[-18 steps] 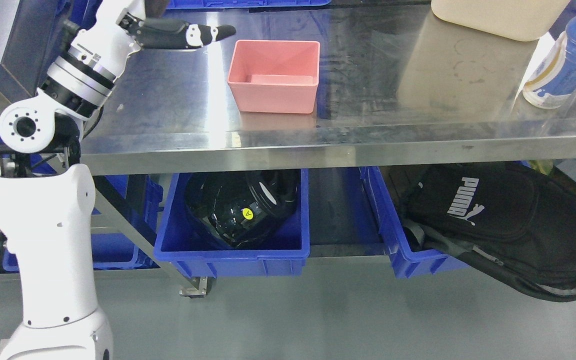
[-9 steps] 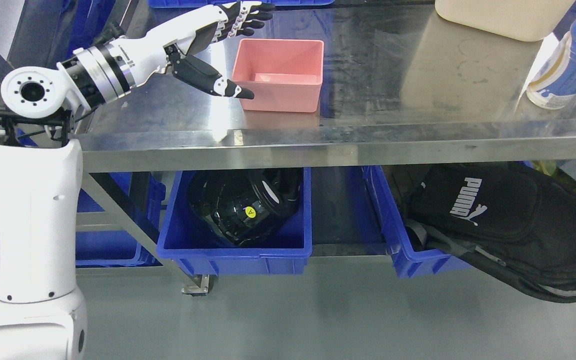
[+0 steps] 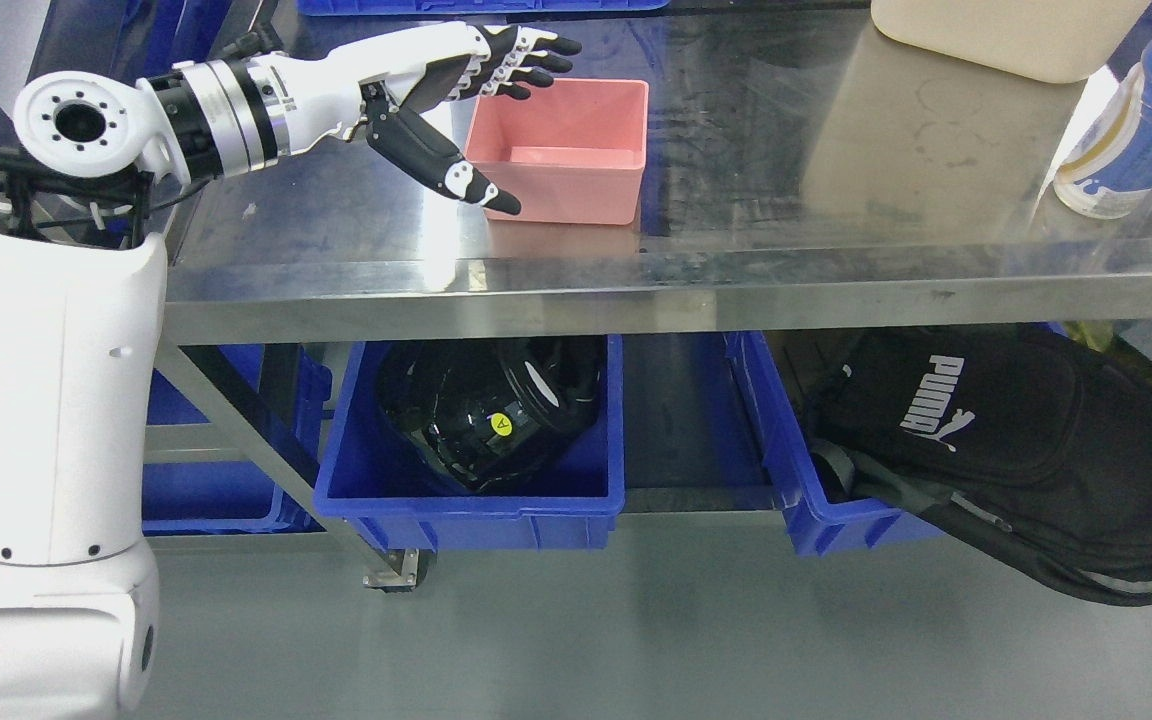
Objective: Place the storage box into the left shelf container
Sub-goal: 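Hook the left hand fingers over the near rim of the pink box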
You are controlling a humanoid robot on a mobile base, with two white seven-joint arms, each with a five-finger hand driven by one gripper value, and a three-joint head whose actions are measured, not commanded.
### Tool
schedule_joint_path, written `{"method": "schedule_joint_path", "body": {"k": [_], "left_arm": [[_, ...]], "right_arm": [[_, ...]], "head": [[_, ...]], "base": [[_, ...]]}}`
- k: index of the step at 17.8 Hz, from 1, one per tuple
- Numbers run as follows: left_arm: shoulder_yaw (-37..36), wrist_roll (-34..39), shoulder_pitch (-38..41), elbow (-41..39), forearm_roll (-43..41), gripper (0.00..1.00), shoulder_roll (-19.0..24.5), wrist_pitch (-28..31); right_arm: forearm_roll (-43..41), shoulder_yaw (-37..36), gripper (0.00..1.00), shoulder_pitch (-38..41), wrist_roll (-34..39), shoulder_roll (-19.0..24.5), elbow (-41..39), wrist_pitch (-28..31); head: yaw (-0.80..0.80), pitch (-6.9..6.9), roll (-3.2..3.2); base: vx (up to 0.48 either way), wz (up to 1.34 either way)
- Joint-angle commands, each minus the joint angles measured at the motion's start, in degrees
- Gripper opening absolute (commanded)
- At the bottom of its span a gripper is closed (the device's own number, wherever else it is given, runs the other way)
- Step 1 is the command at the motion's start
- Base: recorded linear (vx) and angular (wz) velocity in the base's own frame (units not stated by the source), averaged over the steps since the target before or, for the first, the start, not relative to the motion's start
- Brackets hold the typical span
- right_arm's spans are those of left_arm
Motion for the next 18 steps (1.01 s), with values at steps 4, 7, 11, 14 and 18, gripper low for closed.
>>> {"method": "schedule_joint_path", "body": {"k": [4, 7, 11, 14, 18], "left_arm": [[-5.7, -2.3, -1.1, 1.5, -0.8, 0.95, 2.7, 0.3], [-5.6, -2.3, -1.7, 3.9, -6.8, 0.94, 2.5, 0.3], [-7.0, -2.3, -3.6, 8.0, -8.6, 0.93, 0.8, 0.3], [-7.1, -2.3, -3.8, 9.1, -8.6, 0.91, -2.2, 0.3], [-8.6, -2.3, -4.1, 12.5, -11.1, 0.89, -4.6, 0.3]], "right_arm": [[0.0, 0.0, 0.99, -1.1, 0.0, -1.0, -1.0, -0.2], [0.0, 0.0, 0.99, -1.1, 0.0, -1.0, -1.0, -0.2], [0.0, 0.0, 0.99, -1.1, 0.0, -1.0, -1.0, -0.2], [0.0, 0.0, 0.99, -1.1, 0.0, -1.0, -1.0, -0.2], [0.0, 0.0, 0.99, -1.1, 0.0, -1.0, -1.0, -0.2]], "head": [[0.00, 0.00, 0.00], [0.00, 0.00, 0.00], [0.00, 0.00, 0.00], [0.00, 0.00, 0.00], [0.00, 0.00, 0.00]], "base": [[0.000, 0.00], [0.000, 0.00], [0.000, 0.00], [0.000, 0.00], [0.000, 0.00]]}}
